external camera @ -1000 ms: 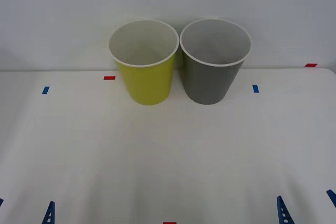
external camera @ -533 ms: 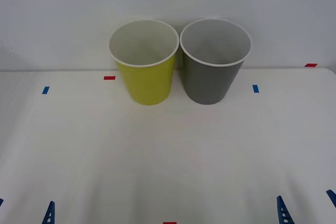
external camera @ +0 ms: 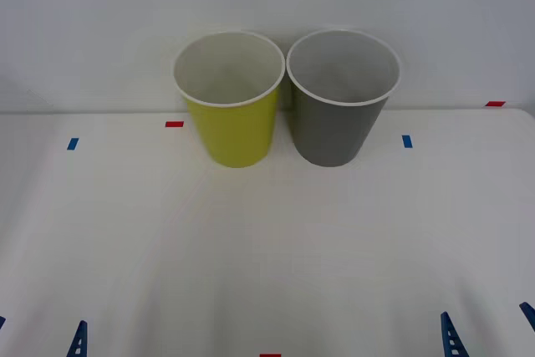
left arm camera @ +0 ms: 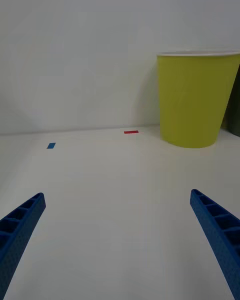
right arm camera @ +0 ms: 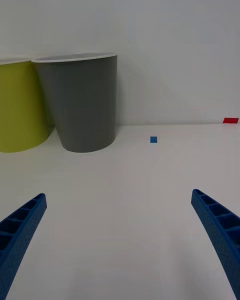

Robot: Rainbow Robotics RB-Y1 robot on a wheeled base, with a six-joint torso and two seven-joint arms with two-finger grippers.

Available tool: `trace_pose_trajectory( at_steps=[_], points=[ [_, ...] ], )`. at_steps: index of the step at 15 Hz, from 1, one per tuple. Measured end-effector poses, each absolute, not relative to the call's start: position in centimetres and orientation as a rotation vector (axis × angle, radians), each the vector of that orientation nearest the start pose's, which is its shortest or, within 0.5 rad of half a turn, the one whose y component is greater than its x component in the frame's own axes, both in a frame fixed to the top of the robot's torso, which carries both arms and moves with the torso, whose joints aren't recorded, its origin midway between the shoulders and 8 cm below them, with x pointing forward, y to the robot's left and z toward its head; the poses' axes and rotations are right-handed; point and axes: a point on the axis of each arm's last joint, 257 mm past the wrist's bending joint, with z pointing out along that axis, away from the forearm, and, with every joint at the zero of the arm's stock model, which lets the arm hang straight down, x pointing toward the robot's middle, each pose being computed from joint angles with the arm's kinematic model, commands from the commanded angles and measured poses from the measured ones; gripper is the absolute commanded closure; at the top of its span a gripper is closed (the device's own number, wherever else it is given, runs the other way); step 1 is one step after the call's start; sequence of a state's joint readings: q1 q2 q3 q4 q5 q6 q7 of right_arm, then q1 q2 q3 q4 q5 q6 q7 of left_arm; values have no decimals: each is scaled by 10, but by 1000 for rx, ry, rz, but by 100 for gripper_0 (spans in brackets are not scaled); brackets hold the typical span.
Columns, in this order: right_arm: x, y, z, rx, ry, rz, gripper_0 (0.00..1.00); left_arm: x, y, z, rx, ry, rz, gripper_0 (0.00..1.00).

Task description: Put cans in the gray bin and PET bottles in the light green bin.

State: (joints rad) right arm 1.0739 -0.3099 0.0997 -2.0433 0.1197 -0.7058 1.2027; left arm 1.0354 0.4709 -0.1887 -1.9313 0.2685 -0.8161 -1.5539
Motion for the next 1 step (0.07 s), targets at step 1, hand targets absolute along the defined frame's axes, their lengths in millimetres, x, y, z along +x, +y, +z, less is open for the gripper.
trace_pose_trajectory(
  at_steps=[1],
  points=[
    [221, -271, -220, -65, 1493, 112, 0, 208, 308, -233, 39, 1475, -3, 0]
  ],
)
